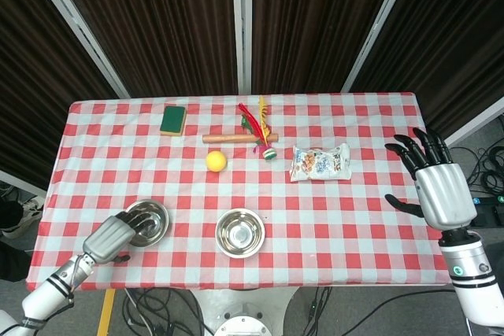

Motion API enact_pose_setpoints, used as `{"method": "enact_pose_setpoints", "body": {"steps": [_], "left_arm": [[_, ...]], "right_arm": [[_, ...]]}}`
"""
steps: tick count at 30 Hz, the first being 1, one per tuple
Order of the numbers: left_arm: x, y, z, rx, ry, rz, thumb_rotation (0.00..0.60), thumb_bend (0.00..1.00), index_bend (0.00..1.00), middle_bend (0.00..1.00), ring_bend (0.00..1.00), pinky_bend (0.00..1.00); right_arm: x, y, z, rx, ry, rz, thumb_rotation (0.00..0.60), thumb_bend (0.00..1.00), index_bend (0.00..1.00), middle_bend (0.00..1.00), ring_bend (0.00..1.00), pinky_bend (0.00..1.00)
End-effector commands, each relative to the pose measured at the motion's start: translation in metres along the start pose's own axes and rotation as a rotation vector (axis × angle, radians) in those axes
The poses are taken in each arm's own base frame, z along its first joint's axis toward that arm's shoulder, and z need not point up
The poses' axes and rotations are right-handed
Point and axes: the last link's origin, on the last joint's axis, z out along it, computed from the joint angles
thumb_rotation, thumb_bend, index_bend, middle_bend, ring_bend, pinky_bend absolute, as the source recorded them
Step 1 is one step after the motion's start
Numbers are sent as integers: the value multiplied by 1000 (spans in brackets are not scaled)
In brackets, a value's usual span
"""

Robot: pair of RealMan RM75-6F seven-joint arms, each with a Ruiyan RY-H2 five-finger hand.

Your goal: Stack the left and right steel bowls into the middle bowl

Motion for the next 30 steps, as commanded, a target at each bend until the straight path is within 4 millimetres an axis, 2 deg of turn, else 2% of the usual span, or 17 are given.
{"method": "enact_pose_setpoints", "body": {"steps": [1,8,18,23,30], "left_arm": [[-1,-1,1,-2,5,-6,600,112,256,283,209,356],[-8,-2,3,1,0,-19,600,147,283,312,238,386],[-10,7,18,-40,22,1,600,191,323,350,276,423],[-12,7,24,-45,23,6,600,225,370,397,318,463],[-15,4,30,-44,3,11,600,264,388,413,335,479]], "right_arm": [[-1,0,0,-2,-3,0,600,0,214,158,53,69],[-3,3,0,-17,-19,4,600,0,214,158,53,69],[-1,10,0,-43,-26,2,600,0,215,159,53,69],[-3,12,0,-50,-34,3,600,0,214,159,53,69],[-4,14,1,-57,-42,0,600,0,214,160,52,69]]}}
